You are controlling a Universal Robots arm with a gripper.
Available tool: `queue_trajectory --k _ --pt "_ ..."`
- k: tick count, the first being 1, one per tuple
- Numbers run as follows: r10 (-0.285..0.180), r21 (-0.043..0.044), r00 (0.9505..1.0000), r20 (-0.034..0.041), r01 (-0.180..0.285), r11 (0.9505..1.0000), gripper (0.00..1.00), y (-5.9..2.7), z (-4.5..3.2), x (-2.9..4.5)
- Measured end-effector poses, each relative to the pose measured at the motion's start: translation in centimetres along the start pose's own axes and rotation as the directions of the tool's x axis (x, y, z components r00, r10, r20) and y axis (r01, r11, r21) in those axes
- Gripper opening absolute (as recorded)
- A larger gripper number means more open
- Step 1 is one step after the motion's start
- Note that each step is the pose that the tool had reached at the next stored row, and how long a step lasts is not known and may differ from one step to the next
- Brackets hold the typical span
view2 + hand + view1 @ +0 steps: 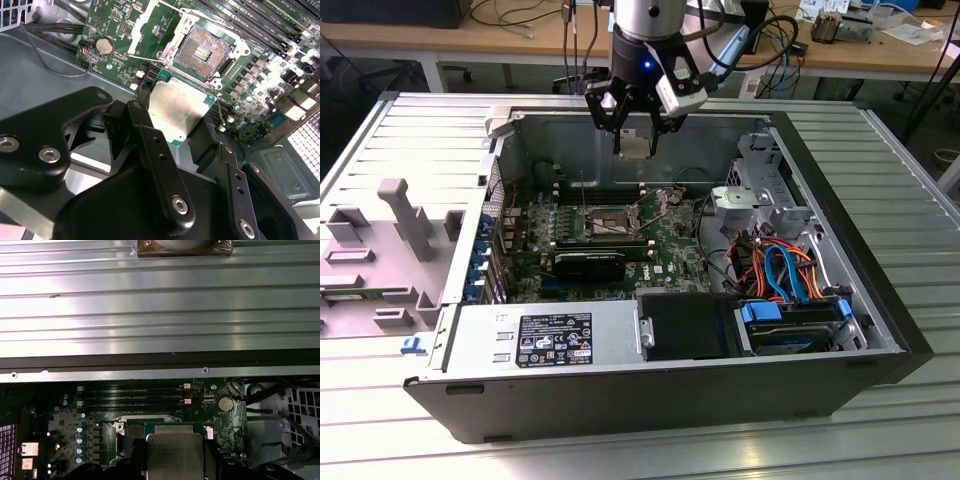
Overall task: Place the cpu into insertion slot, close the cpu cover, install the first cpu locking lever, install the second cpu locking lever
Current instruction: 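Place the cpu into insertion slot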
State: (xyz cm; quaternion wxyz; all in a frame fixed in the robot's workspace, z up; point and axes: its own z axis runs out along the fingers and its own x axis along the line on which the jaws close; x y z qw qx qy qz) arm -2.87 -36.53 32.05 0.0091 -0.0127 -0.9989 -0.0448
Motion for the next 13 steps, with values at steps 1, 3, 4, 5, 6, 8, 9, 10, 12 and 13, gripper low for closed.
queue_trajectory --k 1,3,4,5,6,8,9,10,12,13 --pt "0.000 0.0000 1.0000 0.0001 0.000 1.0000 0.55 -0.01 0.03 0.00" --pt "0.000 0.0000 1.0000 0.0000 0.000 1.0000 0.55 -0.01 0.06 0.00" --pt "0.000 -0.0001 1.0000 0.0000 0.000 1.0000 0.55 -0.02 0.08 0.00" --pt "0.000 0.0000 1.0000 0.0000 0.000 1.0000 0.55 -0.02 0.09 0.00" --pt "0.000 0.0000 1.0000 0.0000 0.000 1.0000 0.55 -0.03 0.12 0.00" --pt "0.000 0.0000 1.0000 0.0000 0.000 1.0000 0.55 -0.04 0.15 0.00" --pt "0.000 -0.0001 1.0000 0.0000 0.000 1.0000 0.55 -0.06 0.25 -0.01" --pt "0.000 0.0000 1.0000 0.0001 0.000 1.0000 0.55 -0.09 0.34 -0.01" --pt "0.000 0.0000 1.0000 0.0000 0.000 1.0000 0.55 -0.10 0.36 -0.01" --pt "0.000 0.0000 1.0000 0.0000 0.000 1.0000 0.55 -0.10 0.38 -0.01"
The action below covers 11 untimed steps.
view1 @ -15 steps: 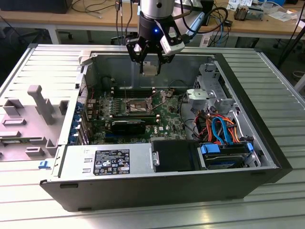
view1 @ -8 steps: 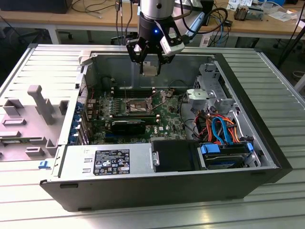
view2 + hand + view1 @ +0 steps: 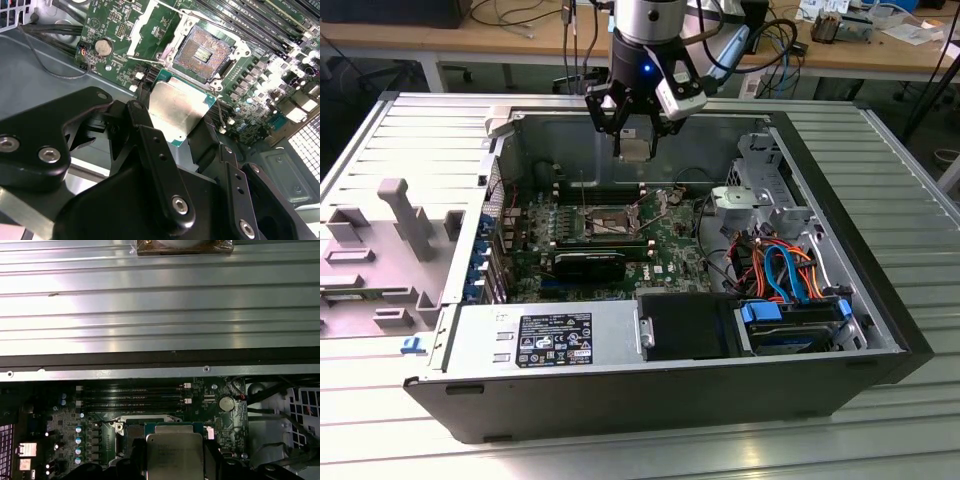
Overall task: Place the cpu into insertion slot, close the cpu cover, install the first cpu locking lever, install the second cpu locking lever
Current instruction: 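Place the cpu into insertion slot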
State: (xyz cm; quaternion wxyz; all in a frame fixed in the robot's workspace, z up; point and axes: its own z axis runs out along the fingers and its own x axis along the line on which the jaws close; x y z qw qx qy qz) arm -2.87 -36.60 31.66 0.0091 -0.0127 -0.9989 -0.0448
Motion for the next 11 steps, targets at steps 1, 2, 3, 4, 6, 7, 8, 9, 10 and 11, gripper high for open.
queue_trajectory --k 1,2,3,4,6,7,8,9,10,11 --pt "0.000 0.0000 1.0000 0.0000 0.000 1.0000 0.55 -0.01 0.03 0.00" --pt "0.000 0.0000 1.0000 0.0000 0.000 1.0000 0.55 -0.01 0.04 0.00" --pt "0.000 0.0000 1.0000 0.0000 0.000 1.0000 0.55 -0.02 0.07 0.00" --pt "0.000 0.0000 1.0000 0.0000 0.000 1.0000 0.55 -0.03 0.10 0.00" --pt "0.000 0.0000 1.0000 0.0000 0.000 1.0000 0.55 -0.04 0.13 0.00" --pt "0.000 -0.0001 1.0000 0.0000 0.000 1.0000 0.55 -0.05 0.16 0.00" --pt "0.000 0.0000 1.0000 0.0000 0.000 1.0000 0.55 -0.05 0.18 -0.01" --pt "0.000 0.0000 1.0000 0.0000 0.000 1.0000 0.55 -0.06 0.21 -0.01" --pt "0.000 0.0000 1.0000 0.0000 0.000 1.0000 0.55 -0.07 0.25 -0.01" --pt "0.000 -0.0001 1.0000 0.0000 0.000 1.0000 0.55 -0.07 0.27 -0.01"
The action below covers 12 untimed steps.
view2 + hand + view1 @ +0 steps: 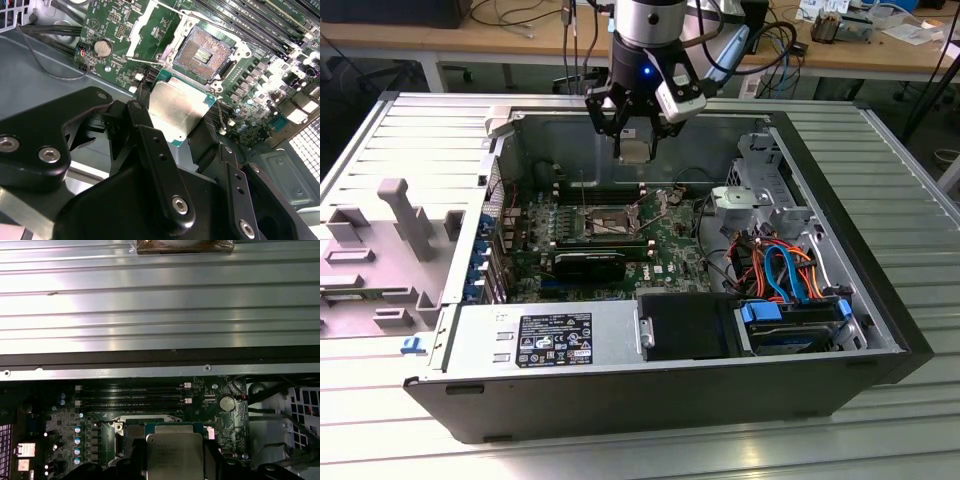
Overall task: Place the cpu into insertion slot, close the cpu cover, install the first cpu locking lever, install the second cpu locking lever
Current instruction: 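Place the cpu into insertion slot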
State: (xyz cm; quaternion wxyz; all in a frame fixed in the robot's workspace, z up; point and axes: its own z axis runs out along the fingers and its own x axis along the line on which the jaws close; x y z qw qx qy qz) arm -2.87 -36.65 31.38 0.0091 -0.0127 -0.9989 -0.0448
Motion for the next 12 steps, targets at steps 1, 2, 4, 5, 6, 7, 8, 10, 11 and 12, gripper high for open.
queue_trajectory --k 1,2,4,5,6,7,8,10,11,12 --pt "0.000 0.0000 1.0000 0.0000 0.000 1.0000 0.55 0.00 0.02 0.00" --pt "0.000 0.0000 1.0000 0.0000 0.000 1.0000 0.55 -0.01 0.03 0.00" --pt "0.000 0.0000 1.0000 0.0000 0.000 1.0000 0.55 -0.01 0.07 0.00" --pt "0.000 0.0001 1.0000 0.0000 0.000 1.0000 0.55 -0.02 0.09 0.00" --pt "0.000 0.0001 1.0000 0.0000 0.000 1.0000 0.55 -0.02 0.11 0.00" --pt "0.000 0.0000 1.0000 0.0000 0.000 1.0000 0.55 -0.02 0.13 0.00" --pt "0.000 0.0001 1.0000 0.0000 0.000 1.0000 0.55 -0.03 0.14 0.00" --pt "0.000 0.0001 1.0000 0.0000 0.000 1.0000 0.55 -0.03 0.18 0.00" --pt "0.000 0.0001 1.0000 0.0000 0.000 1.0000 0.55 -0.04 0.21 0.00" --pt "0.000 0.0001 1.0000 0.0000 0.000 1.0000 0.55 -0.05 0.24 -0.01"
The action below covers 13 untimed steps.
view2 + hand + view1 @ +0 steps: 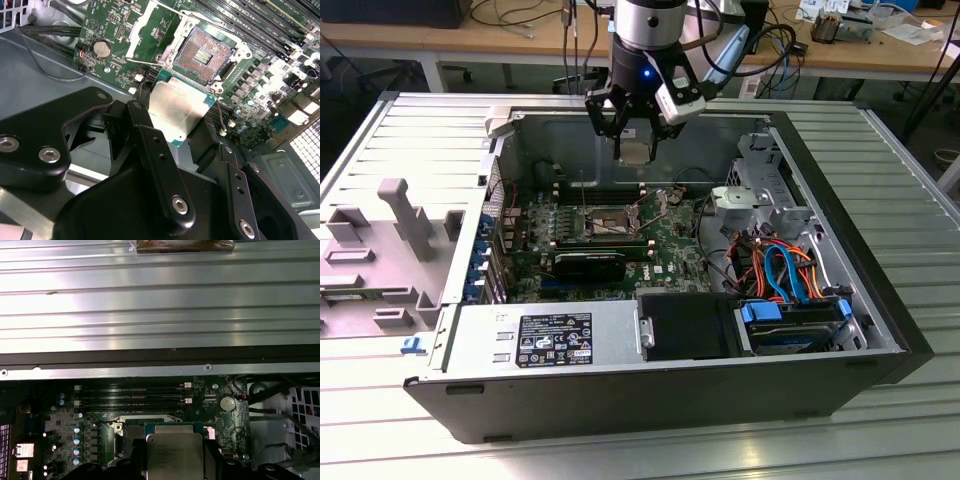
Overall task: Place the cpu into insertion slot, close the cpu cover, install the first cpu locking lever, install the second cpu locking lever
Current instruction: 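Place the cpu into insertion slot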
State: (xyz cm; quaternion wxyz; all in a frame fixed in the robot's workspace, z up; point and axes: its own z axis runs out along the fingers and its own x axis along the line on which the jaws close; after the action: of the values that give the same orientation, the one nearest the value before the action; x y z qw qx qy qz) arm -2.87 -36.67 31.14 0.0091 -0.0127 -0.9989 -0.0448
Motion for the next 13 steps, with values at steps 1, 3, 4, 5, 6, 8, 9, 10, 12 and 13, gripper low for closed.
queue_trajectory --k 1,3,4,5,6,8,9,10,12,13 --pt "0.000 0.0000 1.0000 0.0000 0.000 1.0000 0.55 0.00 0.02 0.00" --pt "0.000 0.0000 1.0000 0.0000 0.000 1.0000 0.55 -0.01 0.06 0.00" --pt "0.000 0.0000 1.0000 0.0000 0.000 1.0000 0.55 -0.02 0.08 0.00" --pt "0.000 0.0000 1.0000 0.0000 0.000 1.0000 0.55 -0.02 0.10 0.00" --pt "0.000 0.0000 1.0000 0.0000 0.000 1.0000 0.55 -0.02 0.12 0.00" --pt "0.000 0.0000 1.0000 0.0000 0.000 1.0000 0.55 -0.03 0.16 0.00" --pt "0.000 0.0000 1.0000 0.0000 0.000 1.0000 0.55 -0.03 0.18 0.00" --pt "0.000 0.0000 1.0000 0.0000 0.000 1.0000 0.55 -0.04 0.19 0.00" --pt "0.000 0.0000 1.0000 0.0000 0.000 1.0000 0.55 -0.04 0.25 -0.01" --pt "0.000 0.0000 1.0000 0.0000 0.000 1.0000 0.55 -0.05 0.28 -0.01"
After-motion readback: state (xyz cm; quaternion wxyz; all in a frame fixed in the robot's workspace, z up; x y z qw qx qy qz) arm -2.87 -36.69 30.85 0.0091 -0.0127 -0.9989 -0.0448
